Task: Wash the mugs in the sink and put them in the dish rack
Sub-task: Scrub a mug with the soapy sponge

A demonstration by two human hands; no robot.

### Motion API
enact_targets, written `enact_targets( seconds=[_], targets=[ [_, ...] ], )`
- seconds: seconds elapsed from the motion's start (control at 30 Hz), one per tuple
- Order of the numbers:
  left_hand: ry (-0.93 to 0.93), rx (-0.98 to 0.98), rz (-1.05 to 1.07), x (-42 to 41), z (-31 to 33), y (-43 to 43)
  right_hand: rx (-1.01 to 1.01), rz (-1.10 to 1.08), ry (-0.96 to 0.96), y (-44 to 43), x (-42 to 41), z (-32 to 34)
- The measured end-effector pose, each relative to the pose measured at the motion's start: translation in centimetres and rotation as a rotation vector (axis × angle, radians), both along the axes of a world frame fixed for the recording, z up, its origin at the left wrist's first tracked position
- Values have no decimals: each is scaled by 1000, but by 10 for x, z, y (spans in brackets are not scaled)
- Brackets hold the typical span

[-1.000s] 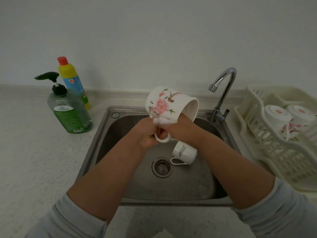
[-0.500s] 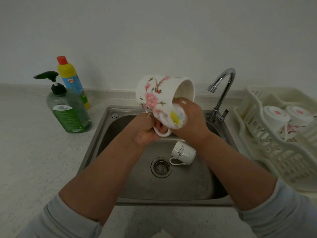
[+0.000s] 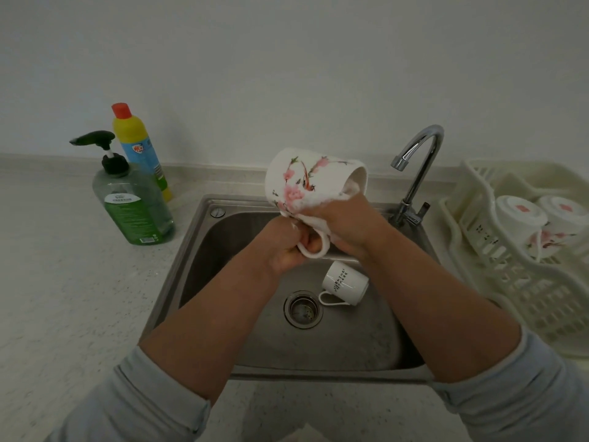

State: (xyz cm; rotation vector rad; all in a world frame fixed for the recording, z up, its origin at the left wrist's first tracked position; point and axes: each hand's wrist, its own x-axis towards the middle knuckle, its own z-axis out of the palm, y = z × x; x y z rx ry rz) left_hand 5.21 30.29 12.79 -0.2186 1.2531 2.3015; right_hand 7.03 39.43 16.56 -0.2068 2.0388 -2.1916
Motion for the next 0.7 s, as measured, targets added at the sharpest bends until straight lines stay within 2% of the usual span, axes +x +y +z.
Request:
enact_targets(
  seconds=[0.1,0.2,0.33,0.47,0.5,0.6,0.63,0.7],
  targets=[
    [109,33,-30,-6,3,-6,100,-187,64,-1,8,-1],
    [220,18,-100,-11,-1,-13,168,-310,51,9,1,-12],
    [297,-14,-264,-17,-14,-37,287,-229,259,24,-2,-7],
    [271,155,-434,-23,-9,-58,455,-121,473,34,1,-5],
    [245,162,-426,-23,-7,-58,560,-88,574,33,2,-6],
    [145,187,-290,-25,-4,-57,1054,-5,908,27,1,-7],
    [158,174,-251,-25,-4,-56,1149,20,982,26,0,-6],
    [237,131,-206,-23,-4,-55,1260,97,899,27,0,-6]
  ],
)
